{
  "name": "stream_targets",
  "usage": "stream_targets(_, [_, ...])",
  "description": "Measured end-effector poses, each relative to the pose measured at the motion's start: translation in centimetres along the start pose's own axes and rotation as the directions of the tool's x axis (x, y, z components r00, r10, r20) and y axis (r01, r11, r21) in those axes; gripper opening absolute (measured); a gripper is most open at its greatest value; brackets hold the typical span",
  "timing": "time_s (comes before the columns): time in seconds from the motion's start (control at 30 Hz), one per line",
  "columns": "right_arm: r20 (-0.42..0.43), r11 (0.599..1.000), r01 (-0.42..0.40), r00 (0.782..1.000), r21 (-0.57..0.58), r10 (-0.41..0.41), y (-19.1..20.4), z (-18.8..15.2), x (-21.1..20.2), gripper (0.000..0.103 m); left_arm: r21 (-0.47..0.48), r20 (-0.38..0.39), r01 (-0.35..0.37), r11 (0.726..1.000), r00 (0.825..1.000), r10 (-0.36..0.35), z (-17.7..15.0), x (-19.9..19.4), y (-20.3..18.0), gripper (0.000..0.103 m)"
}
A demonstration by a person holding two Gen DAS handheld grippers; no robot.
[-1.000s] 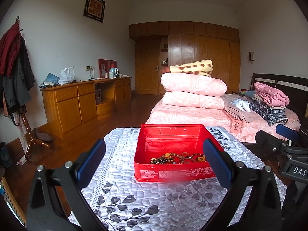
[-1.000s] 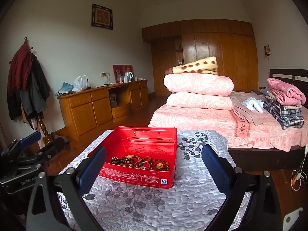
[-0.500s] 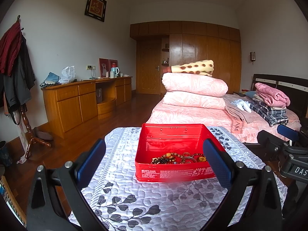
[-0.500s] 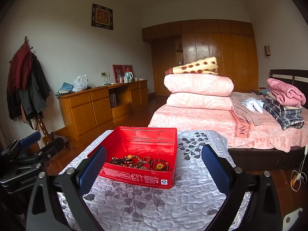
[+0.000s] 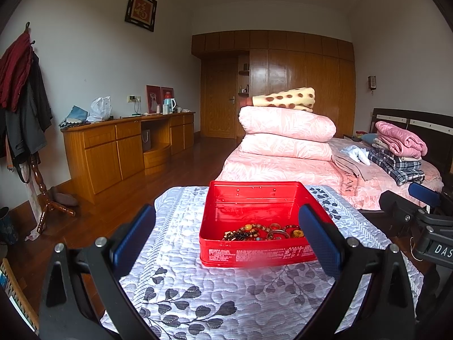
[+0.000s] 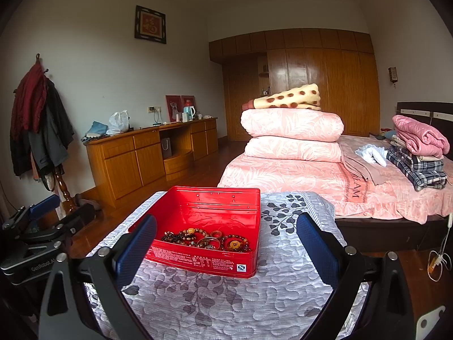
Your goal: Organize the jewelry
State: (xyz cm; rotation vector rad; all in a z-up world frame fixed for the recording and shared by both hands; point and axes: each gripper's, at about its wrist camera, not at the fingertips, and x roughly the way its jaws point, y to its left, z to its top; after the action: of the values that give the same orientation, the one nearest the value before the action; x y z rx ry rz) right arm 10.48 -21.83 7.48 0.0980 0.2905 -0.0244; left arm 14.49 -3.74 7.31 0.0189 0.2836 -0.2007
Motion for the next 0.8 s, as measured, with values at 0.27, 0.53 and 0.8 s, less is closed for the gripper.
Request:
stream_targets(0.27, [0.0, 1.0, 0.0, 1.0, 0.0, 0.0, -0.01, 0.0, 0.0, 0.097, 0.0, -0.003, -0.004, 1.0, 1.0, 0.004, -0.01, 0.2, -0.04, 0.098])
stream_targets(0.53, [-0.001, 1.0, 0.0, 1.0, 0.0, 0.0, 0.01, 0.0, -0.01, 0.097, 0.0, -0.004, -0.006, 1.0, 1.0, 0.006, -0.19, 0.18, -0.09, 0.098])
stream_targets(0.8, [-0.001, 1.0, 0.0, 1.0, -0.001, 0.0, 0.04, 0.0, 0.01, 0.097, 0.006, -0.003, -0.007, 1.0, 1.0, 0.007, -0.36, 0.29, 0.08, 0.098])
